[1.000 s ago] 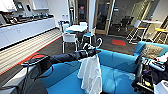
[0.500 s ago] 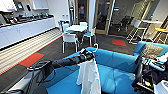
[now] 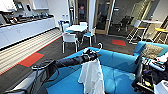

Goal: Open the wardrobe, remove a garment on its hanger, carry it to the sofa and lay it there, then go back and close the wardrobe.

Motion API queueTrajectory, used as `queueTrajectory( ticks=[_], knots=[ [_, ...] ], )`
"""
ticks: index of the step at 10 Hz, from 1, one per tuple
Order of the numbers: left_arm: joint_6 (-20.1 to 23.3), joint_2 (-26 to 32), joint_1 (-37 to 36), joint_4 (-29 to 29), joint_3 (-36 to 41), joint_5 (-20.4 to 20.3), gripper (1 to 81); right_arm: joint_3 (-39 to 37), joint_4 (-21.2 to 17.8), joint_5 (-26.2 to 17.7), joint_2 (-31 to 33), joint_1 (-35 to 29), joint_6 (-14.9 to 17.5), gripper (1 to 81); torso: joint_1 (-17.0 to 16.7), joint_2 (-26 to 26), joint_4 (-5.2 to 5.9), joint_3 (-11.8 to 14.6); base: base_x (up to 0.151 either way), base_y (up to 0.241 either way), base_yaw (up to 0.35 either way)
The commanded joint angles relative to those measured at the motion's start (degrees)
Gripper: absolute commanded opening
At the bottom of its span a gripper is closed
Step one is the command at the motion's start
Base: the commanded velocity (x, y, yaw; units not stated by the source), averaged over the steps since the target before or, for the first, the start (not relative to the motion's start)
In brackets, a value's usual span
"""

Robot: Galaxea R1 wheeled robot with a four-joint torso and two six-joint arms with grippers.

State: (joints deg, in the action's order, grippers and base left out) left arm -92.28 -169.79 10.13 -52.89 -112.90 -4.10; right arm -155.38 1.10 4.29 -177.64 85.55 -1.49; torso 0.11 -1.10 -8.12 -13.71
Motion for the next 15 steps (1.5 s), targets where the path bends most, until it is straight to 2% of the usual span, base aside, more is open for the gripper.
queueTrajectory(
  ticks=[1,3,6,7,9,13,14,15],
  knots=[
    [0.5,-5.1,-13.1,-0.5,6.9,-1.4,1.0,0.4,-0.4,-3.8,-0.6,-1.3,0.2,81.1,0.0,0.0,0.00,0.0,0.000,0.000,0.000],
    [0.5,-7.7,-14.6,0.0,8.4,-1.4,1.0,0.4,-0.4,-3.8,-0.6,-1.3,0.2,81.1,0.0,0.0,0.00,0.0,0.000,0.000,0.000],
    [0.1,-10.0,-15.9,0.1,5.2,-0.7,1.0,0.4,-0.4,-3.8,-0.5,-1.1,0.2,81.1,0.0,0.0,0.00,0.0,0.000,0.000,0.000],
    [-0.4,-10.5,-15.9,0.1,3.3,-0.7,1.0,0.4,-0.4,-3.8,-0.5,-1.1,0.2,81.1,0.0,0.0,0.00,-5.3,0.000,0.000,0.000],
    [-1.3,-12.1,-15.9,0.1,-1.0,-0.8,1.0,0.4,-0.3,-3.8,-0.5,-1.3,0.3,81.1,0.0,0.0,0.00,-6.3,0.000,0.000,0.000],
    [-1.6,-15.2,-15.9,-0.5,-9.5,-0.7,1.0,0.4,-0.4,-3.8,-0.5,-1.2,0.2,81.1,0.0,0.0,0.00,-13.7,0.000,0.000,0.000],
    [-1.6,-15.2,-15.7,-1.0,-12.3,-0.7,1.0,0.4,-0.3,-3.8,-0.5,-1.2,0.2,81.1,0.0,0.0,0.00,-10.3,0.000,0.000,0.000],
    [-1.4,-15.2,-15.1,-1.2,-15.0,-1.1,1.0,0.4,-0.4,-3.8,-0.5,-1.1,0.2,81.1,0.1,0.1,0.02,-11.6,0.000,0.000,0.000]
  ],
)
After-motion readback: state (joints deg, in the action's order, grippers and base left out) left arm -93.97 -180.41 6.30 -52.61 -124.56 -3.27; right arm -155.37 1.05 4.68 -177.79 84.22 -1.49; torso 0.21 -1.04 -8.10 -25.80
